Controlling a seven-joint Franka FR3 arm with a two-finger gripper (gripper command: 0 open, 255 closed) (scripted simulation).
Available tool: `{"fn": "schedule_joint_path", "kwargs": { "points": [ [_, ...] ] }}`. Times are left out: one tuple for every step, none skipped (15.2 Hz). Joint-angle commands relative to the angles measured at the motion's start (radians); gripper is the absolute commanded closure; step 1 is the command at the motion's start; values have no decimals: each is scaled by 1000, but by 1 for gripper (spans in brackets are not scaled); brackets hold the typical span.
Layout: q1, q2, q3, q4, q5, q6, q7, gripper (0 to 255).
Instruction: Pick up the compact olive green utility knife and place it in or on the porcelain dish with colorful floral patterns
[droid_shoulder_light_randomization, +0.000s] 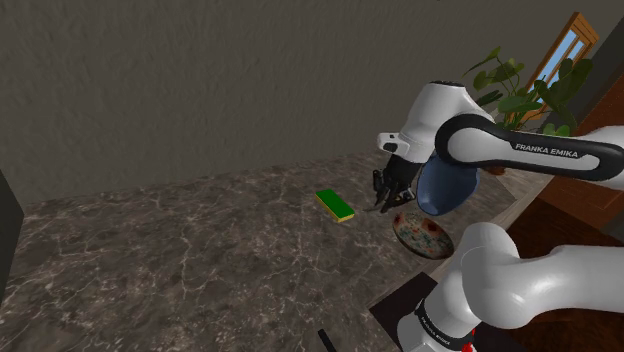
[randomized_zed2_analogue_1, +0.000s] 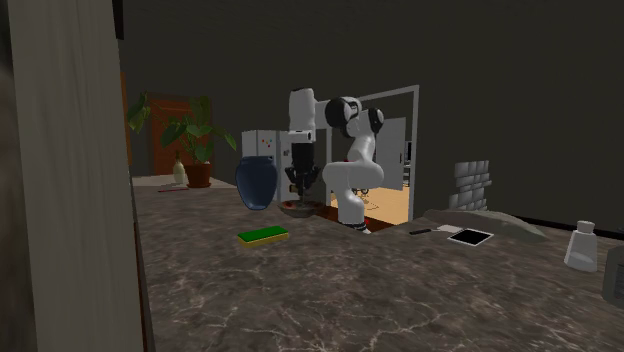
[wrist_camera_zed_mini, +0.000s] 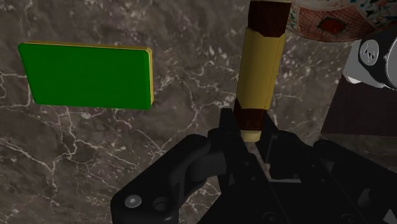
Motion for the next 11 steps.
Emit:
{"fn": "schedule_joint_path", "kwargs": {
  "points": [
    [-31,-54,-18,-12,-23,-42,-31,255],
    [-52,-90,-32,-22,-39,-68,-53,255],
    [-74,-124,-46,-30,-55,-94,-75,255],
    [-97,-157,-61,-36,-73,-120,-98,255],
    [-120,-189,-77,-41,-91,-146,-123,255],
    [-143,-219,-93,-45,-109,-171,-148,255],
    [-165,-247,-111,-47,-128,-197,-174,255],
    [-188,-274,-128,-47,-148,-221,-200,255],
    [-210,-298,-147,-46,-169,-245,-227,255],
    [-233,-321,-166,-44,-190,-268,-255,255],
    [-254,-341,-186,-40,-211,-291,-283,255]
  ]
}}
